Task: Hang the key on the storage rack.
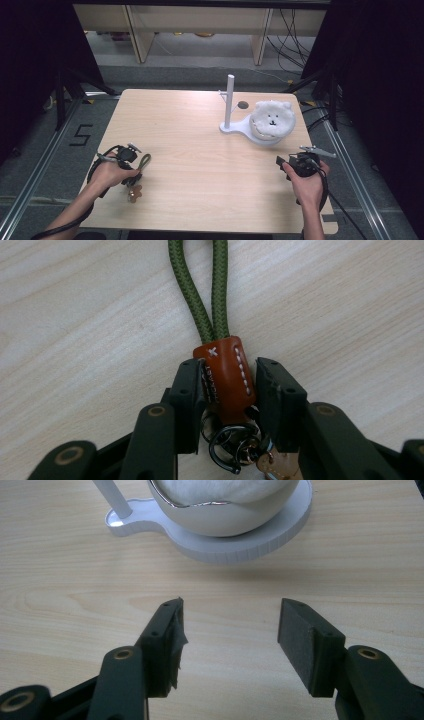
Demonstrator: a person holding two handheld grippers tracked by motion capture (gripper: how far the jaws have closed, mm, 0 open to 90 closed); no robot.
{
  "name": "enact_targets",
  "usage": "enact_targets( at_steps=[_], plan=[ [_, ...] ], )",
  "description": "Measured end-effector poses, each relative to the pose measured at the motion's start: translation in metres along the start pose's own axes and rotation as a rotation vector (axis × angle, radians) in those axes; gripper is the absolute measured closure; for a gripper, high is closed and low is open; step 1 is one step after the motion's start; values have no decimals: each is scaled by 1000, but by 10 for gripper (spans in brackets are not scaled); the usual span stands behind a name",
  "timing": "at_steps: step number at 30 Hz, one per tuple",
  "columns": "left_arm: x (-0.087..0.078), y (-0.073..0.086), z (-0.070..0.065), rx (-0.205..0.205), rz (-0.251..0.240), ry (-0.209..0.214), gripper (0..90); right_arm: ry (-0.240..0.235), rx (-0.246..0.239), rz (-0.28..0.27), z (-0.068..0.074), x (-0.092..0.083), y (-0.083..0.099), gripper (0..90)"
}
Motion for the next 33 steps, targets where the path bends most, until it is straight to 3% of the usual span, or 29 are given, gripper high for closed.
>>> enact_targets(
  at_steps=[2,4,6,12,15,16,17,19,21,23,27,33],
  plan=[
    [0,0,0,0,0,1,633,-5,-2,2,0,0,0,450],
    [0,0,0,-1,1,1,634,-24,31,14,3,-2,0,450],
    [0,-1,1,-9,2,1,647,-18,-2,2,2,0,0,450],
    [0,-1,1,-14,6,-4,689,-30,12,12,3,-1,0,449],
    [-1,0,4,17,5,-4,706,-26,12,9,2,-1,0,448],
    [-1,1,4,9,-5,-1,712,-22,6,7,2,-1,0,448],
    [-2,3,5,16,-10,4,719,-19,53,16,5,-3,1,448],
    [-3,4,8,47,-18,2,728,-24,57,16,5,-3,1,448],
    [-4,7,7,30,-38,8,743,-24,56,15,5,-3,1,448],
    [-5,9,10,67,-58,4,758,-27,58,16,5,-3,1,448],
    [-5,13,12,49,-99,26,775,-21,57,5,4,-2,2,447],
    [-6,17,12,67,-127,17,789,-21,63,18,4,-3,2,445]
  ],
)
Point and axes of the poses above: each handheld gripper's, and its own axes: x roughly forward along the jaws, y roughly out of its underside, z roughly to its left, the point moved 1 cm from there along x, roughly forward along the jaws, and after that the axes turned 2 degrees about y, right-handed, at the moved point
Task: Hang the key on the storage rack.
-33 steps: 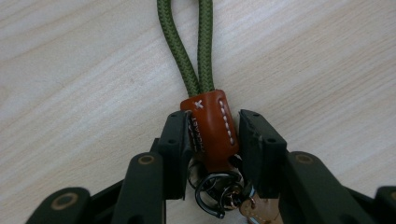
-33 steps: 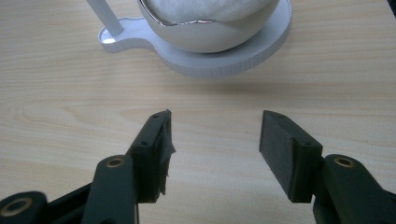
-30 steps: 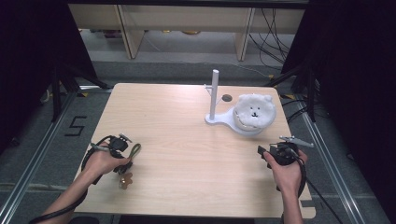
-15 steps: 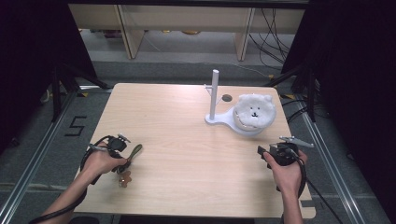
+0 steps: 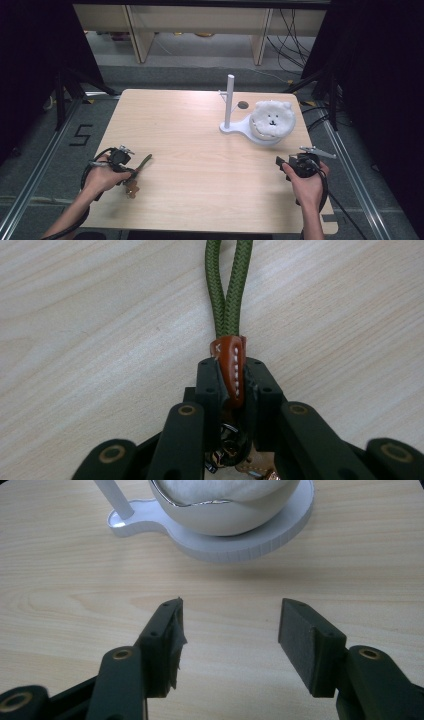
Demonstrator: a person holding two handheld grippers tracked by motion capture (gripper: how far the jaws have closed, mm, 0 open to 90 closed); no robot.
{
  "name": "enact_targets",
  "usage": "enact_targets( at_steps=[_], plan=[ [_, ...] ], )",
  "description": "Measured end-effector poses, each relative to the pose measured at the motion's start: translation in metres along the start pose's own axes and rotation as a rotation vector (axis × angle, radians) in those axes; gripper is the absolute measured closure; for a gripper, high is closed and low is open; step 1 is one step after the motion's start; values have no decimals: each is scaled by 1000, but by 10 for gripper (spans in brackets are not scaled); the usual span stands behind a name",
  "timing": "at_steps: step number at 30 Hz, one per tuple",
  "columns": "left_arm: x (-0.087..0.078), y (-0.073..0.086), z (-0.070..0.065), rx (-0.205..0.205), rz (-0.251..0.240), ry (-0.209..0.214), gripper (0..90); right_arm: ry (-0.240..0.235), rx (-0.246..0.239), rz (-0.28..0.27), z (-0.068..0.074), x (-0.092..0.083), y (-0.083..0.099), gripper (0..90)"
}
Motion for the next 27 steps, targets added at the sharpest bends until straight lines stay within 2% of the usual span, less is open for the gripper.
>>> enact_targets(
  at_steps=[4,5,8,9,10,12,14,16,18,19,20,22,23,24,27],
  plan=[
    [-2,1,0,-3,-10,3,793,-6,-2,-6,-1,0,0,442],
    [-2,1,0,1,-17,0,793,-4,-40,-13,-4,1,0,442],
    [-5,1,-1,-5,-38,11,793,-10,-38,-13,-5,1,0,441],
    [-6,1,-2,-2,-52,11,793,-9,-36,-12,-5,1,0,440],
    [-8,1,-4,-3,-88,12,793,-8,-37,-12,-4,1,1,439],
    [-10,1,-5,3,-109,24,792,11,-37,-7,-4,0,1,439],
    [-13,1,-6,7,-131,39,792,6,-48,-25,-5,1,1,439],
    [-13,2,-7,11,-160,42,792,-3,-40,-19,-5,0,1,439],
    [-14,3,-7,18,-158,65,792,16,-54,-31,-6,1,1,439],
    [-13,4,-7,20,-168,63,792,3,-46,-30,-6,0,1,440],
    [-13,4,-7,20,-180,58,791,14,-62,-35,-7,1,1,442],
    [-13,4,-8,14,-195,55,792,12,-56,-41,-7,1,2,442],
    [-13,4,-8,8,-207,56,792,-5,-45,-33,-6,0,2,443],
    [-14,4,-9,7,-221,57,792,6,-58,-39,-7,2,2,443],
    [-16,2,-10,7,-264,53,792,14,-46,-22,-6,0,3,443]
  ],
)
Point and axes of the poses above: each handheld gripper's, and its own axes: x roughly forward along the jaws, y roughly out of its underside, z roughly to its left, the point moved 1 cm from there along x, roughly forward along the jaws, and after that the axes turned 2 degrees about y, right-handed, at the moved point
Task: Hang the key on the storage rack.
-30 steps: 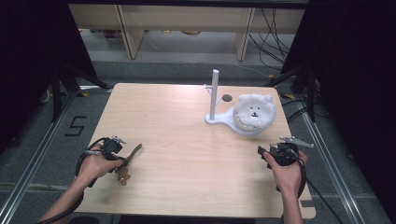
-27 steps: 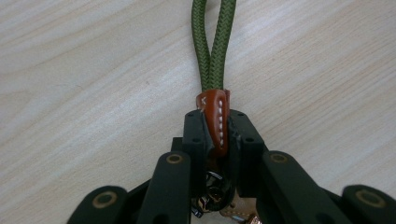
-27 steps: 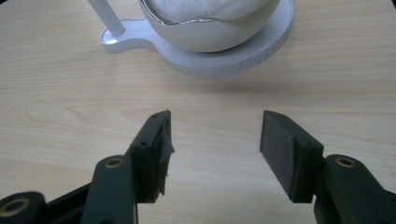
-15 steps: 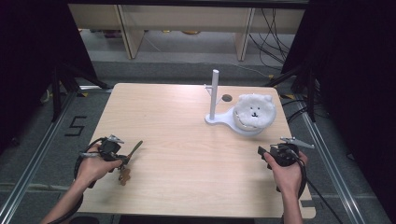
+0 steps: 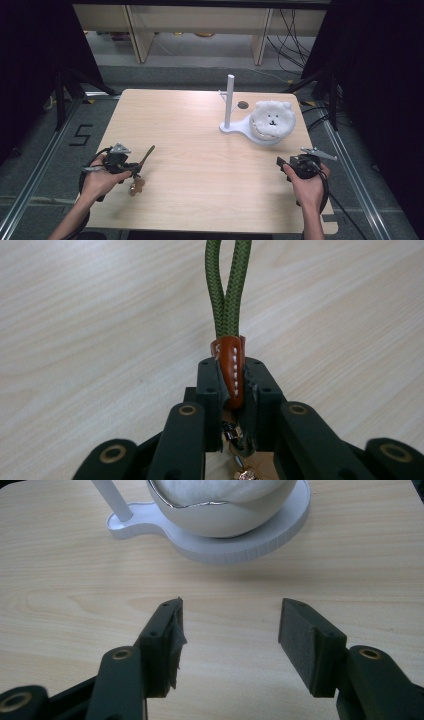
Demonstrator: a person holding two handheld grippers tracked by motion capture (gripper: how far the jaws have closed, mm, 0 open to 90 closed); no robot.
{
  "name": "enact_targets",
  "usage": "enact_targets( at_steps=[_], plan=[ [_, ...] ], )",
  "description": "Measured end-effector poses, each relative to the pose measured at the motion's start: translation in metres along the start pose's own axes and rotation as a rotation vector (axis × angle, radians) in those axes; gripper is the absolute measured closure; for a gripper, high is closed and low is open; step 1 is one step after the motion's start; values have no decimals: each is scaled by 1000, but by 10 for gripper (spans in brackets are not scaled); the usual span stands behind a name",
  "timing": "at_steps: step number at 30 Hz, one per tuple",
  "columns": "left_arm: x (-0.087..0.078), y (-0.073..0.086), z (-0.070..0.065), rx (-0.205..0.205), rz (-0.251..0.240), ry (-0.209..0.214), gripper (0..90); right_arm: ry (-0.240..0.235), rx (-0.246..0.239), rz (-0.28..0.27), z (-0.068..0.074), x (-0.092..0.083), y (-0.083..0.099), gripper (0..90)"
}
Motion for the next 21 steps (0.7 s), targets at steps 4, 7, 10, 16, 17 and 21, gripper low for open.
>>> enact_targets(
  at_steps=[4,7,10,16,17,21],
  plan=[
    [-3,-3,-2,28,-29,8,792,-18,47,-3,5,0,1,443],
    [-5,-4,-3,38,-52,8,791,-18,0,-19,1,2,1,443],
    [-4,-6,-6,30,-98,19,791,-16,-4,-22,1,2,2,446],
    [-4,-11,-13,16,-194,16,791,-9,-6,-17,0,-1,3,449],
    [-4,-12,-14,15,-209,17,791,0,-8,-23,0,0,3,449],
    [-4,-15,-16,9,-245,12,792,0,-11,-28,0,0,4,448]
  ],
)
Point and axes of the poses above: each handheld gripper's, and its own axes: x roughly forward along the jaws, y roughly out of its underside, z roughly to its left, the point moved 1 cm from there along x, roughly forward along the jaws, and after that the axes turned 2 degrees about y, right-handed, at the moved point
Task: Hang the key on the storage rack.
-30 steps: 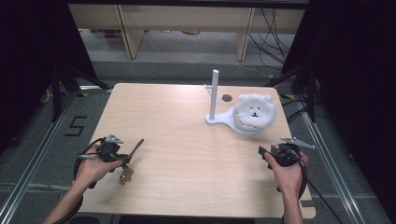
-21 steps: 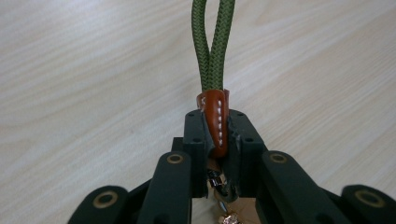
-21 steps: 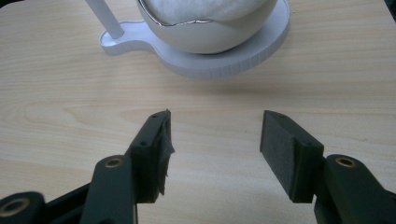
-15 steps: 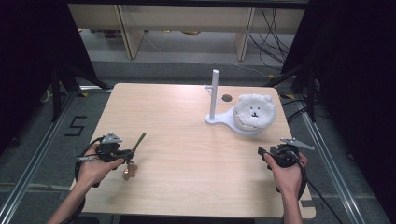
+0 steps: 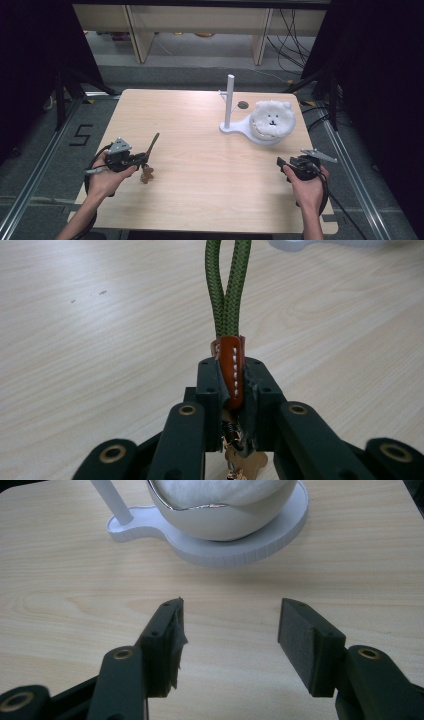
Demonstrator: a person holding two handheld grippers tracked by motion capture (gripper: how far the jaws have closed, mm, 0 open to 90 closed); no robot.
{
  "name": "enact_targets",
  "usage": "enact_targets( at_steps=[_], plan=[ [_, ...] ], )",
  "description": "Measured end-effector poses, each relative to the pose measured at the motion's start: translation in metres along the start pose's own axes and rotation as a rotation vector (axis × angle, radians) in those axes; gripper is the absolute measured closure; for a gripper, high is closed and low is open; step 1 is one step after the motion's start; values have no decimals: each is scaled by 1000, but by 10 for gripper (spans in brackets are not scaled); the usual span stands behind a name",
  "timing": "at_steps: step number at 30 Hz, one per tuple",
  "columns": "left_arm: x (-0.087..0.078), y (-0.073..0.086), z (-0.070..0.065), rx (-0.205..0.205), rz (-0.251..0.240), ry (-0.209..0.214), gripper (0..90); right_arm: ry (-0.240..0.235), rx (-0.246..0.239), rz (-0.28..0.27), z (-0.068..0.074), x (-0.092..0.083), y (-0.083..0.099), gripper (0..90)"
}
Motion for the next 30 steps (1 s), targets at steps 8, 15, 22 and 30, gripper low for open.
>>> enact_targets(
  at_steps=[8,15,22,30],
  plan=[
    [2,-9,-4,-25,-79,-15,791,-8,-4,-15,1,2,0,444],
    [5,-18,-9,-47,-134,-38,791,-9,-10,-17,0,2,1,441],
    [8,-26,-14,-36,-165,-46,791,-20,0,-10,1,1,1,440],
    [13,-37,-20,-19,-189,-49,791,-11,9,-12,1,2,2,436]
  ],
)
Point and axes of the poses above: each handheld gripper's, and its own axes: x roughly forward along the jaws, y roughly out of its underside, z roughly to its left, the point moved 1 cm from there along x, roughly forward along the jaws, and after that the axes turned 2 degrees about y, right-handed, at the moved point
